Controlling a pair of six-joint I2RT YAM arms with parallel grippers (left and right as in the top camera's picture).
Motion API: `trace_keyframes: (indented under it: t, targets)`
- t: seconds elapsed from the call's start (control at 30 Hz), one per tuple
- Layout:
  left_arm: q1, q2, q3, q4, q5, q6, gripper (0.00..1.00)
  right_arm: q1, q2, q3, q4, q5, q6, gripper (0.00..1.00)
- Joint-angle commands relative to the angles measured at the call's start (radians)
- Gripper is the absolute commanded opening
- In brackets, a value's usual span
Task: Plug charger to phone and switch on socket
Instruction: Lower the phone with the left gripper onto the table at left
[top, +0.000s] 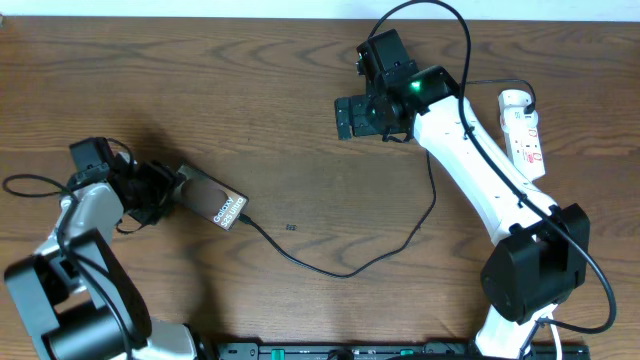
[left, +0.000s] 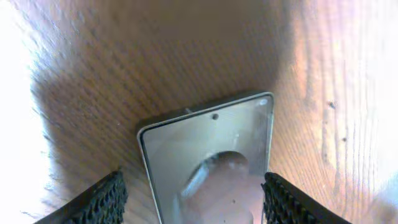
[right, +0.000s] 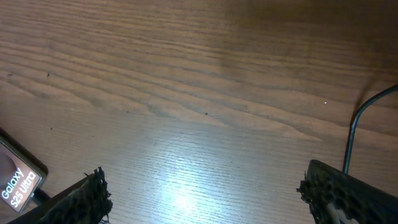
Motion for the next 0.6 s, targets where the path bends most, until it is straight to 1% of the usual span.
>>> trace_keyframes:
  t: [0.0,0.2,0.37,0.43,0.57]
  targets:
    - [-0.002,-0.126,0.045,-0.002,-0.02,0.12,0.71,0.005,0.003,0.005,-0.001,0.019,0.011,0.99]
    - [-0.021,-0.35,0.05,-0.015,-0.02,0.273,0.74,0.005,0.003,0.005,-0.003,0.04,0.011,0.99]
    - [-0.079,-0.484,0.05,-0.043,-0.024,0.359,0.8,0.005,0.003,0.005,-0.03,0.12,0.011,0.99]
    - [-0.13,-0.523,0.05,-0.051,-0.094,0.36,0.82,0.002,0.003,0.005,-0.047,0.174,0.013,0.99]
    - [-0.239,-0.542,0.05,-0.065,-0.228,0.378,0.86,-0.022,-0.003,0.006,-0.08,0.266,0.037,0.99]
